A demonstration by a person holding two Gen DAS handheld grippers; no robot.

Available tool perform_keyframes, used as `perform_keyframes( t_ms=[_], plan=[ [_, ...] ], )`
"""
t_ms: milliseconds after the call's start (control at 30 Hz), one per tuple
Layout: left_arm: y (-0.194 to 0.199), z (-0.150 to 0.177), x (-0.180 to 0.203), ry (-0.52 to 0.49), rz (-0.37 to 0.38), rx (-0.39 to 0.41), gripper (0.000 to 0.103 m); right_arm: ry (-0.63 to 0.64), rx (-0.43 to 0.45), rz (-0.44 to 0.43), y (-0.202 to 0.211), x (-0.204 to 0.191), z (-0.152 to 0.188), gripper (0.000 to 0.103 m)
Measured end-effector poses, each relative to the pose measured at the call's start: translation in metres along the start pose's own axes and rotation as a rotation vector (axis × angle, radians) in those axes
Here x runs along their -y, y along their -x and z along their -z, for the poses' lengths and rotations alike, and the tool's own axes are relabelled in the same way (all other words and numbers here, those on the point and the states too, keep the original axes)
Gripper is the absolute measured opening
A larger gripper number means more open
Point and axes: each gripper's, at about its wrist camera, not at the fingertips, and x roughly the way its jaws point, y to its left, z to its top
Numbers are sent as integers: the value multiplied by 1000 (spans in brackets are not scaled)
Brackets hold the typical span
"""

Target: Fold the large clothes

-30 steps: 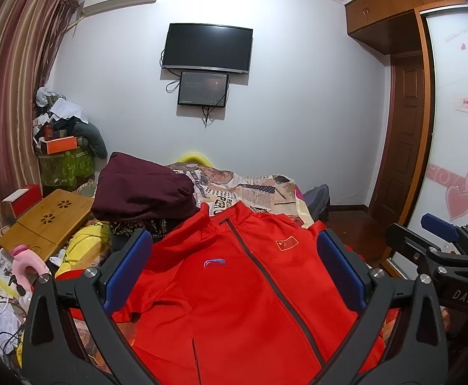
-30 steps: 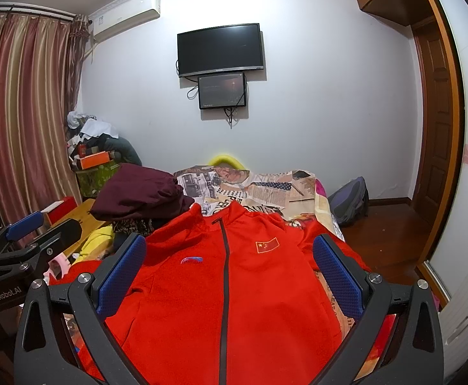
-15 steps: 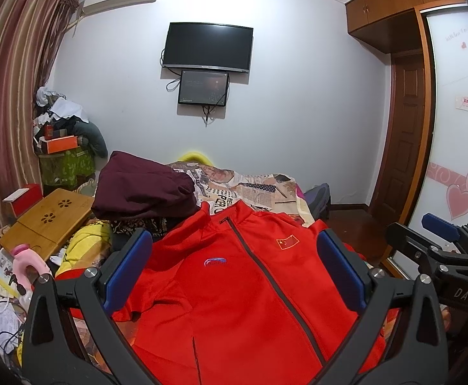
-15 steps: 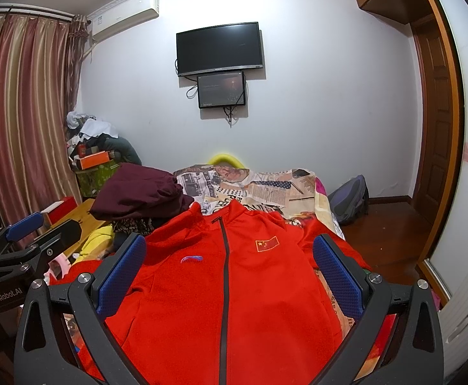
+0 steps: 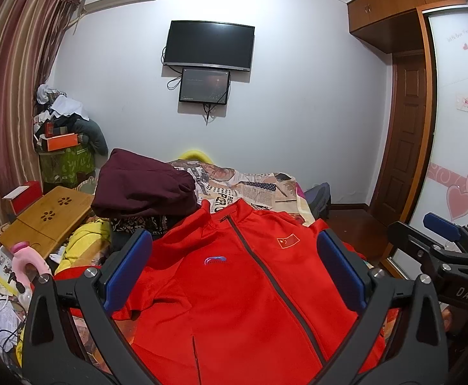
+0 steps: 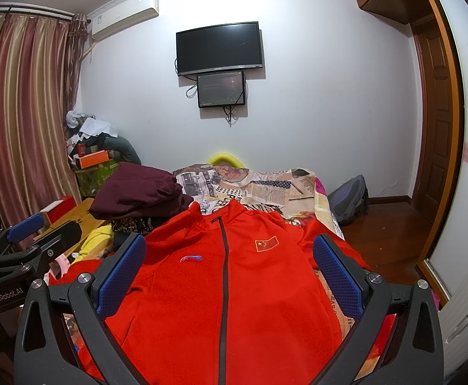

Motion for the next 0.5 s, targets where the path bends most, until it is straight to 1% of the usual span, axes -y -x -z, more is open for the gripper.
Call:
perform_keyframes(
  t_ms=[500],
  plan=[
    [-2, -4, 1, -1, 3, -5, 103, 1, 0, 1, 0, 1, 3, 103]
  ],
)
